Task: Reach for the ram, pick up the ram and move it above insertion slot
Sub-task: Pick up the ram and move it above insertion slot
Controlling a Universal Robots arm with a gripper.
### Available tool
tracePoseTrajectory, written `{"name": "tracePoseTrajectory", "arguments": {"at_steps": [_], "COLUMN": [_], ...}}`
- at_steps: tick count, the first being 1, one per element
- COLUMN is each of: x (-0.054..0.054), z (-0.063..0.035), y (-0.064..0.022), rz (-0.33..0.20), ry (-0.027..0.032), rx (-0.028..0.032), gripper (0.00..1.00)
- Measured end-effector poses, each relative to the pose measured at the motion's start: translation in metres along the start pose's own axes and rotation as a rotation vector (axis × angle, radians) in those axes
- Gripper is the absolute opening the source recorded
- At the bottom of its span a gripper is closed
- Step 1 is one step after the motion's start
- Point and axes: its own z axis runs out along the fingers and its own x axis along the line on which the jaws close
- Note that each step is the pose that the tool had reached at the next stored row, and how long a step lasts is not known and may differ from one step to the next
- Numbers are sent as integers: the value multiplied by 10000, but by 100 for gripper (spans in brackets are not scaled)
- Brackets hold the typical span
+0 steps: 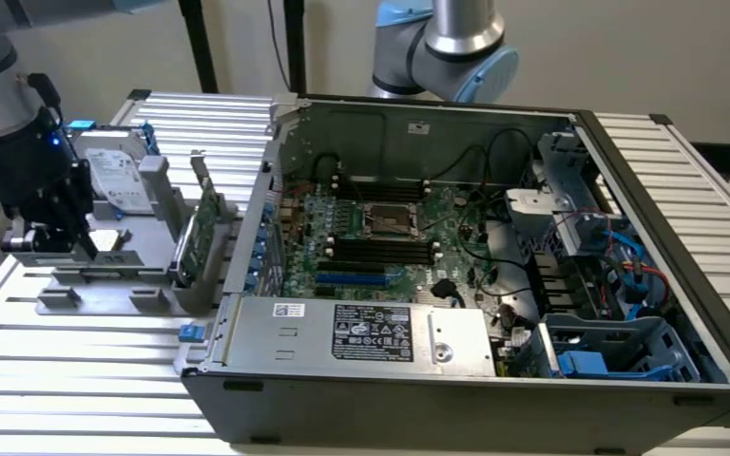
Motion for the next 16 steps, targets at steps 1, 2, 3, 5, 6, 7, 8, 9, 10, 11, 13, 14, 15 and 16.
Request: {"name": "tracePoseTrajectory", "arguments": {"at_steps": [1,2,3,5,6,7,8,9,10,11,13,14,15,16], "x": [0,1,1,3,4,6,8,11,13,16,21,24,26,29], "z": [-45,-90,-135,-229,-274,-319,-363,-401,-440,-474,-545,-584,-623,-662], "y": [-3,-7,-17,-53,-81,-114,-153,-197,-245,-289,-378,-423,-468,-512], "rz": [30,56,70,81,81,81,82,81,82,82,82,81,81,81], "ry": [-1,0,-2,-1,-2,-2,-3,-2,-2,-3,-3,-4,-5,-5], "rx": [0,-1,1,-2,0,2,2,1,1,0,0,1,1,1], "gripper": [13,13,13,13,13,13,13,13,13,13,13,13,13,13]}}
